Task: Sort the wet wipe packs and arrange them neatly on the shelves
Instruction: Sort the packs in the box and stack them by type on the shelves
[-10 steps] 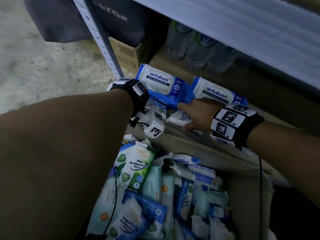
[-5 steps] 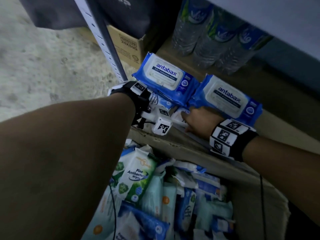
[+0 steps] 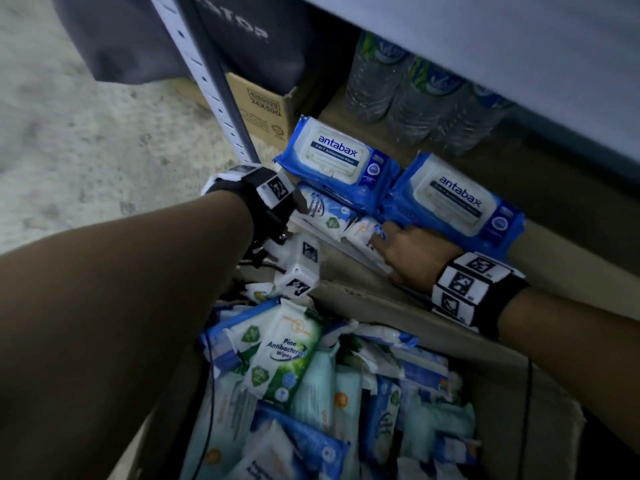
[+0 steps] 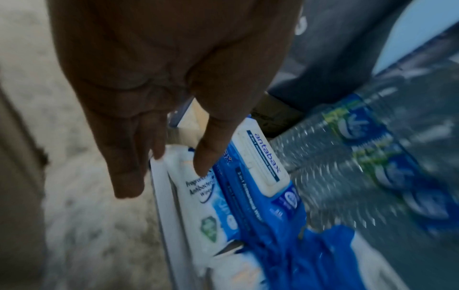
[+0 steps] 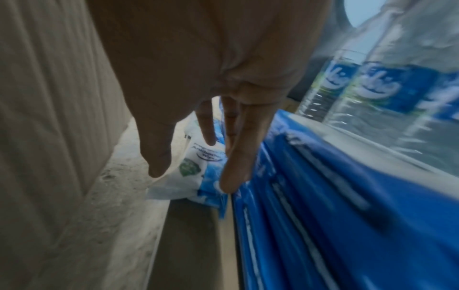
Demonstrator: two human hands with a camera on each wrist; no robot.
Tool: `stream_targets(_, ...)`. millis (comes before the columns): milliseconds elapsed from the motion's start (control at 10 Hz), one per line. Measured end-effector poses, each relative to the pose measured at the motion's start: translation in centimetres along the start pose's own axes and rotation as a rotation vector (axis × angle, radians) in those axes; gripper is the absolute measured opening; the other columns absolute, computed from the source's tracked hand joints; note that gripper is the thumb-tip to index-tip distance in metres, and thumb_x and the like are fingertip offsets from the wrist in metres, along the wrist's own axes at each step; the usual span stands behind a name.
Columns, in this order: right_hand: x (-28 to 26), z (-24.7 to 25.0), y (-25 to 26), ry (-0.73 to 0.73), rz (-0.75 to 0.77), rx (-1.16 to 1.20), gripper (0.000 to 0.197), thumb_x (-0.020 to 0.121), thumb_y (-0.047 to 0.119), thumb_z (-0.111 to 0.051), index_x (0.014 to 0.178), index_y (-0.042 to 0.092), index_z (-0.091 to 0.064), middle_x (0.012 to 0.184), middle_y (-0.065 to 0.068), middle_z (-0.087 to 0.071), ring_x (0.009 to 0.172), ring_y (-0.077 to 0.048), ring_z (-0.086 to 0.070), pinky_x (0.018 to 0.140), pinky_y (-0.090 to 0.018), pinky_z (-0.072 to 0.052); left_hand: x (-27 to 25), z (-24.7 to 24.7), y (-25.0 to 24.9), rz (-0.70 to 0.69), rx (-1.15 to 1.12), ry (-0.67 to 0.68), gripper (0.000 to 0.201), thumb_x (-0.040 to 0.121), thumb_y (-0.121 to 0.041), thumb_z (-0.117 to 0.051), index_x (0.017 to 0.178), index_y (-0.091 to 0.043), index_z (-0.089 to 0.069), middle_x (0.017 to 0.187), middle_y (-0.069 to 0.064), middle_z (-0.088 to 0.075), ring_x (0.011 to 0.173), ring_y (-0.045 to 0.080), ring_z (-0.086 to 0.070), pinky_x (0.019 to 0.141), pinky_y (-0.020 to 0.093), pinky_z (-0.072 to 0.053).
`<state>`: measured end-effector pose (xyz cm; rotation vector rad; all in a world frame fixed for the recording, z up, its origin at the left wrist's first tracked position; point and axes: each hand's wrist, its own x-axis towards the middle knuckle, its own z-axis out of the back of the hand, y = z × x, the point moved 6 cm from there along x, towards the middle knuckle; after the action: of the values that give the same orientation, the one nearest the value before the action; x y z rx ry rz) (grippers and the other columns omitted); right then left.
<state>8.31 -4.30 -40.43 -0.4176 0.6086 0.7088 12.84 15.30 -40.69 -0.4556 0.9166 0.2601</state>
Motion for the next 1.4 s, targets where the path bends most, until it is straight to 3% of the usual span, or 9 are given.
stream_targets(300,0.4,-0.7,0.1,-0.018,0.097,-0.012,0.054,0.098,0.018,-0.049,0.148,0.013,-0.030,0.143,-0.015,-0.037,0.108,-0.033,-0.060,0.081,-0.040,-0.052,2.7,-0.1,-3.5,-0.061,0.281,-0.011,0.013,0.098,-0.036,-0.057,0.102,-0.026,-0.065,0.133,0.001,-0.061,0.107,0.023,-0.057,0.097,0.027,-0.042)
stream_targets(400,0.6,-0.7,0.2,-0.025,0.100,-0.018,0.052,0.099,0.015,-0.042,0.149,0.012,-0.028,0.146,-0.015,-0.035,0.113,-0.034,-0.057,0.086,-0.041,-0.051,0.7,-0.6,-4.7,-0.117,0.326,0.039,0.032,0.096,-0.023,-0.061,0.124,-0.008,-0.062,0.132,0.011,-0.059,0.119,0.028,-0.057,0.087,0.029,-0.042)
stream_targets(500,0.8,-0.8,0.4,-0.022,0.086,-0.028,0.052,0.099,0.014,-0.043,0.149,0.012,-0.028,0.144,-0.015,-0.033,0.119,-0.034,-0.050,0.088,-0.041,-0.049,0.5,-0.7,-4.5,-0.092,0.287,0.108,0.041,0.097,-0.014,-0.059,0.136,-0.003,-0.053,0.138,0.011,-0.053,0.084,0.017,-0.056,0.054,0.013,-0.043)
stream_targets(600,1.0,-0.7,0.6,-0.043,0.085,-0.062,0.053,0.098,0.015,-0.043,0.148,0.011,-0.028,0.144,-0.017,-0.032,0.119,-0.034,-0.049,0.086,-0.040,-0.049,0.8,-0.2,-4.2,-0.067,0.293,0.118,0.004,0.097,-0.019,-0.058,0.098,-0.015,-0.057,0.100,0.004,-0.047,0.072,0.016,-0.045,0.061,0.024,-0.038)
stream_targets(700,1.3,-0.6,0.8,-0.039,0.084,-0.077,0.055,0.097,0.016,-0.045,0.149,0.011,-0.027,0.145,-0.017,-0.031,0.119,-0.035,-0.049,0.087,-0.040,-0.049,0.6,0.3,-3.9,-0.070,0.252,0.101,0.036,0.096,-0.013,-0.059,0.069,-0.021,-0.037,0.073,-0.001,-0.031,0.060,0.011,-0.031,0.039,0.016,-0.036)
stream_targets(800,1.7,0.0,0.9,-0.041,0.094,-0.077,0.056,0.097,0.017,-0.045,0.150,0.012,-0.025,0.146,-0.016,-0.028,0.121,-0.034,-0.047,0.087,-0.039,-0.047,-0.5,1.1,-4.1,-0.098,0.274,0.107,0.029,0.099,-0.007,-0.053,0.077,-0.022,-0.043,0.069,-0.003,-0.037,0.058,0.013,-0.037,0.031,0.010,-0.032)
stream_targets(1000,2.3,0.8,1.5,-0.079,0.099,-0.030,0.052,0.099,0.018,-0.040,0.149,0.012,-0.029,0.146,-0.016,-0.030,0.123,-0.033,-0.044,0.086,-0.038,-0.047,-1.2,2.2,-2.9,-0.023,0.215,0.097,0.030,0.100,-0.007,-0.050,0.130,-0.007,-0.051,0.126,0.009,-0.048,0.074,0.017,-0.048,0.049,0.017,-0.038)
stream_targets(1100,2.5,0.3,1.4,-0.081,0.084,0.014,0.052,0.098,0.018,-0.044,0.148,0.013,-0.031,0.144,-0.015,-0.030,0.122,-0.033,-0.043,0.089,-0.039,-0.047,-1.5,2.2,-2.6,0.047,0.151,0.094,0.030,0.102,-0.012,-0.049,0.076,-0.022,-0.037,0.075,0.008,-0.031,0.060,0.013,-0.025,0.060,0.025,-0.037)
stream_targets(1400,3.2,0.9,1.7,-0.098,0.194,-0.003,0.053,0.102,0.022,-0.037,0.153,0.021,-0.025,0.160,-0.010,-0.011,0.135,-0.035,-0.033,0.109,-0.038,-0.031,-1.4,2.3,-2.3,0.054,0.023,0.085,0.018,0.100,-0.010,-0.052,0.108,-0.010,-0.036,0.114,0.007,-0.032,0.086,0.022,-0.044,0.082,0.029,-0.035)
